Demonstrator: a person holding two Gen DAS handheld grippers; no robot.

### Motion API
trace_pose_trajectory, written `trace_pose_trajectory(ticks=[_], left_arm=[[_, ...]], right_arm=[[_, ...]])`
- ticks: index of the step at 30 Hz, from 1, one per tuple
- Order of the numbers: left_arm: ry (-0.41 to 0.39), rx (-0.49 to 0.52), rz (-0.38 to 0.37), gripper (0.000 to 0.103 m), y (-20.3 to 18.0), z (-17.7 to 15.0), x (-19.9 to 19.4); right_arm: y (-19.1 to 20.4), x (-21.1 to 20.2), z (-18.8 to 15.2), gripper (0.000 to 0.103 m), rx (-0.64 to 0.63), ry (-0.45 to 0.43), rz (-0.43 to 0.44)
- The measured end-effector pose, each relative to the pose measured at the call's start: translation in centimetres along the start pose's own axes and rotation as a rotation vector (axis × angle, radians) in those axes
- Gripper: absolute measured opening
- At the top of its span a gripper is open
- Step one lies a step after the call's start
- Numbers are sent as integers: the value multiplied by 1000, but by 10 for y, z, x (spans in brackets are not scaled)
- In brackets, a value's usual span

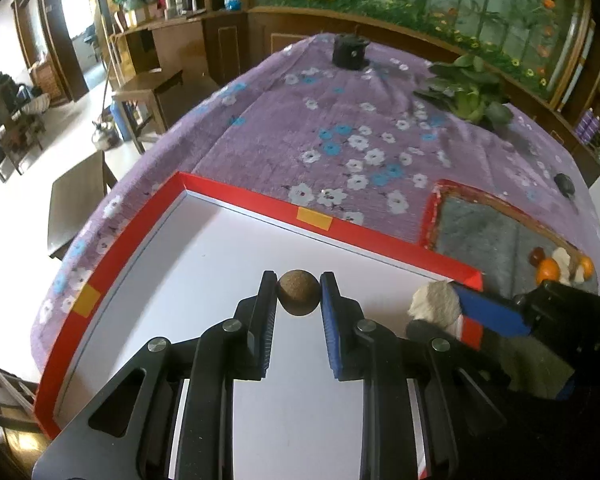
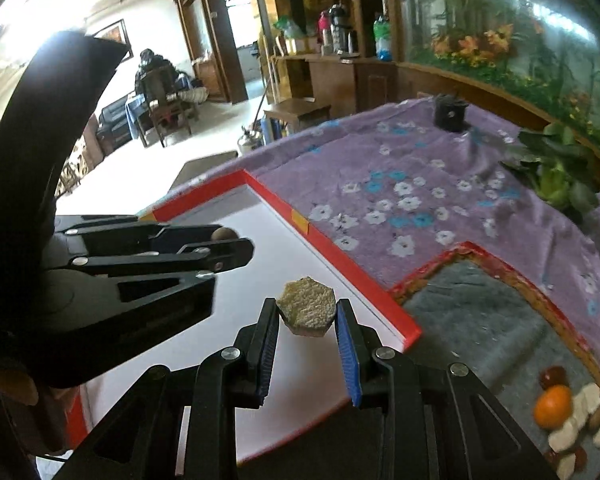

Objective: Organize fruits
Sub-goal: 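Lower the nut and beige block into the white tray and open both grippers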

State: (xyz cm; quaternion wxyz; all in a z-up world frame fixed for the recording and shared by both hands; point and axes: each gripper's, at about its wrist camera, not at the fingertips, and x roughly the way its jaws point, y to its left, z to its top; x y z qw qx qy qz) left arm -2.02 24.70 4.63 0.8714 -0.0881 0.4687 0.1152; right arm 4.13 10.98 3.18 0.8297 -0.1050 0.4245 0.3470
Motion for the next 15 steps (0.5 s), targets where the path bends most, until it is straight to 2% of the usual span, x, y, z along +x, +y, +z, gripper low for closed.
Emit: trace_pose_trajectory(ticks=[7,11,13,15], left_arm=[[46,-15,0,21,0,4,23],[66,-33,16,21,3,3,29],[71,-40,27,21,5,1,30],[70,-44,38,28,7,0,29]], right_arm=[[-2,31,3,28,4,78,-9],[-7,42,4,28,34,99,19],[-8,41,3,32,40,91,27],[-9,38,2,41,42,73,22]])
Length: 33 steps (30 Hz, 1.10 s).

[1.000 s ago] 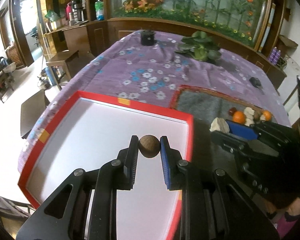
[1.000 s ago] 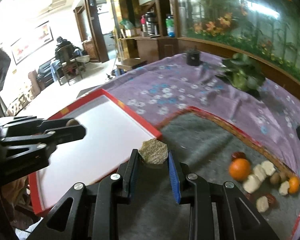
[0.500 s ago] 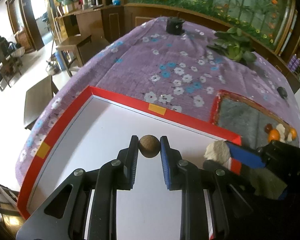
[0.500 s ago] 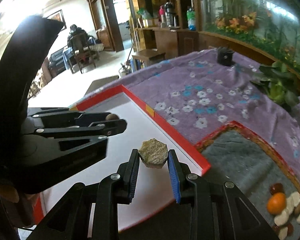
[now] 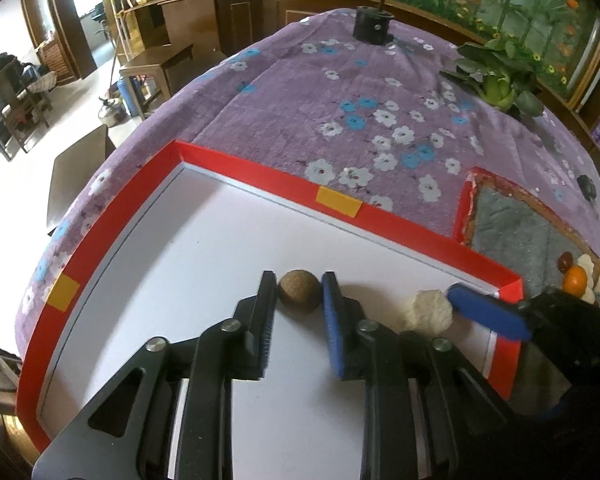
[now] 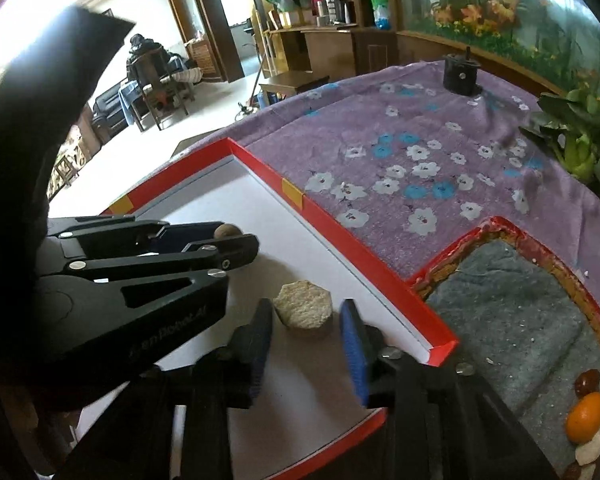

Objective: Organize fruits
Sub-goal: 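Lower the nut and beige block into the white tray and open both grippers, then withdraw both grippers from the tray back over the felt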

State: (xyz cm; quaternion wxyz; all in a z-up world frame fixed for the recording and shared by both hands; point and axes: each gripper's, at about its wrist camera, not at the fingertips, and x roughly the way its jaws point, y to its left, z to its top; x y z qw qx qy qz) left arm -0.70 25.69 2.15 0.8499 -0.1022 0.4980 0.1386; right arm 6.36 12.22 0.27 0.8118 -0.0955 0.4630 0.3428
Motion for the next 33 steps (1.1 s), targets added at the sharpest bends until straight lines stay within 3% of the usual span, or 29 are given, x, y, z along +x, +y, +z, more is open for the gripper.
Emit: trace_pose_trajectory(ticks=[2,8,10,13,18,25,29,33], left_arm=[[-8,-18,0,45,2,-1,-3],[-76,-18,8,49,-4,-11,-32],[-96,-5,4,49,-11,-14,-43],[-136,16,-15,62,-26,-21,-60],[-175,57,-60,62,-56,-32,-81],[-150,137,-130,62,-109,-41,-87],[-132,179,-163,62,-136,-45,-87],[-108,232,-181,62,-168,-44,-76]], right_arm=[[0,-6,-2,42,4,-20,5],[-1,-43,-15,43,26,-97,14],[-5,-57,-22,47,38,-124,9],[-17,-81,-38,53,74,-178,-21],[-38,-117,-69,53,92,-209,-96],[-82,-161,-113,54,170,-180,-216],[-110,-181,-144,69,239,-189,-259],[-131,-195,-165,69,302,-203,-273]])
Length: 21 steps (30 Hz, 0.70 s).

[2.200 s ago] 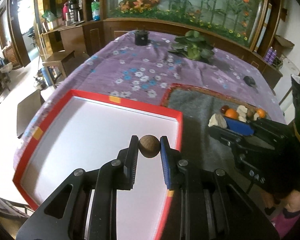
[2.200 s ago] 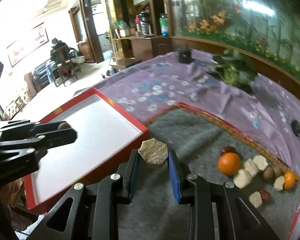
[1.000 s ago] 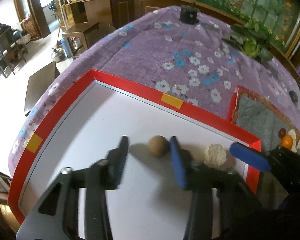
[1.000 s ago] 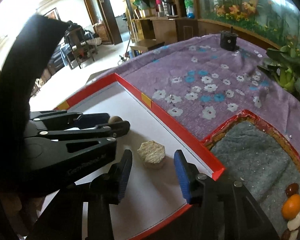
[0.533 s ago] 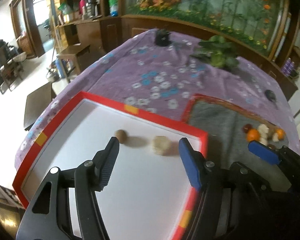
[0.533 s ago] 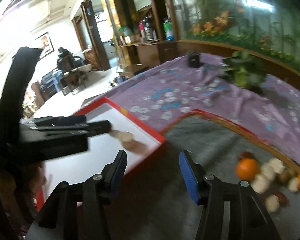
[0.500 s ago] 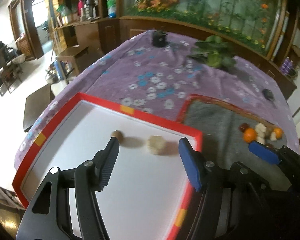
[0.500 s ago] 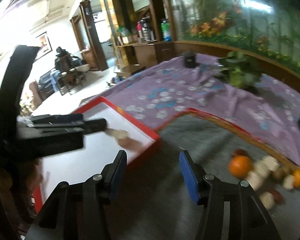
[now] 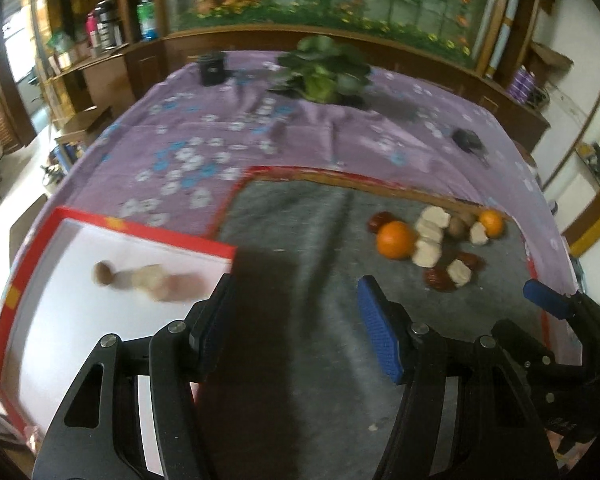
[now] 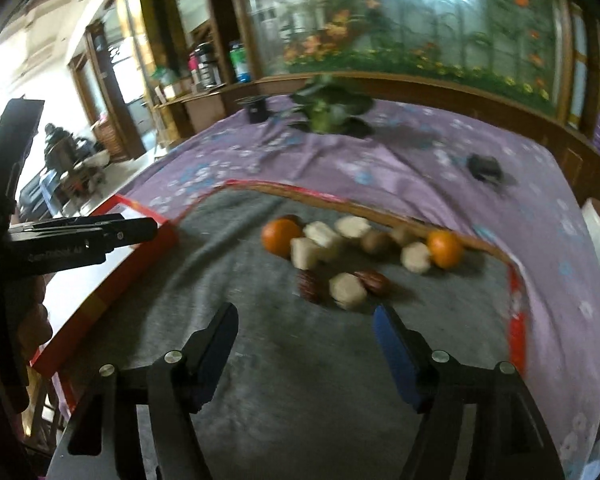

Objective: Organize fruits
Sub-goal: 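Withdraw both grippers from the tray back over the felt, then close the left gripper on a mandarin orange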

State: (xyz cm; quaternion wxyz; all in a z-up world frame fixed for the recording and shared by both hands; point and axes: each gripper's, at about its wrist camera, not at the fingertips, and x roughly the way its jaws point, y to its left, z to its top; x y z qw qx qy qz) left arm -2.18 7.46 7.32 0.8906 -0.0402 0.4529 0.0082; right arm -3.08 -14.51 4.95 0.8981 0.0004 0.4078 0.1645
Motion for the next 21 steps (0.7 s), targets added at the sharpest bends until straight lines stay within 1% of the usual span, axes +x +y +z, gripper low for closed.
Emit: trace_pose_trajectory(ticks=[5,9,14,21], left_arm=[[63,51,-51,62,-31,6,30],[98,44,-61,62,-44,11,53],[106,-18,-59,62,-41,19,68],[102,16,-71,62,-58,24,77]], right_arm=[[-23,-6,-8,69,43,-2,-10],[-34,-5,-11,69,66,2,5],[-42,-1,-13,69,83,10,23],[-49,3,-11,69,94,12,43]])
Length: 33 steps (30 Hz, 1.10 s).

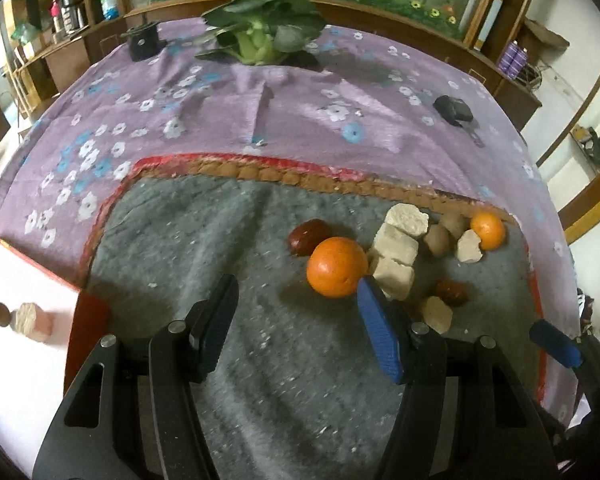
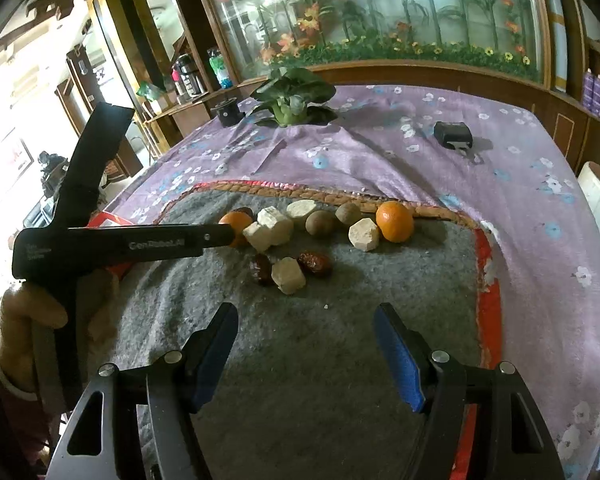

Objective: Organize fruits
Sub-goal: 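Close the left gripper on a mandarin orange, then carry the orange toward the tray with left while right grasps a red date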

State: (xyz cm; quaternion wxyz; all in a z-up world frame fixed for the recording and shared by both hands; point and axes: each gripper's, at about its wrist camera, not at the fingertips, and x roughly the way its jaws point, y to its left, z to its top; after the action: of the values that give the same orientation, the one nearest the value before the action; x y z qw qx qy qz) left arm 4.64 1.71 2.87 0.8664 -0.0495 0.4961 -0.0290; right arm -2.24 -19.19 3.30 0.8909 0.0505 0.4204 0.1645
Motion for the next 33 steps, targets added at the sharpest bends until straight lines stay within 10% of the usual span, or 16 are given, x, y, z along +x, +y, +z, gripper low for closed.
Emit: trace_pose_trajectory(ticks=[9,13,21,33], left_arm=[[-21,1,-7,62,-1,5,7],[-22,17,-98,32,-1,1,5],[-60,27,-44,31,12,-12,-23],[-80,-11,-41,32,46,-36,-57]], right_arm=[[-1,5,1,69,4,4,24],[5,6,1,69,-3,9,49],[34,28,0,69,-60,84,221],[21,61,18,62,-37,127,98]])
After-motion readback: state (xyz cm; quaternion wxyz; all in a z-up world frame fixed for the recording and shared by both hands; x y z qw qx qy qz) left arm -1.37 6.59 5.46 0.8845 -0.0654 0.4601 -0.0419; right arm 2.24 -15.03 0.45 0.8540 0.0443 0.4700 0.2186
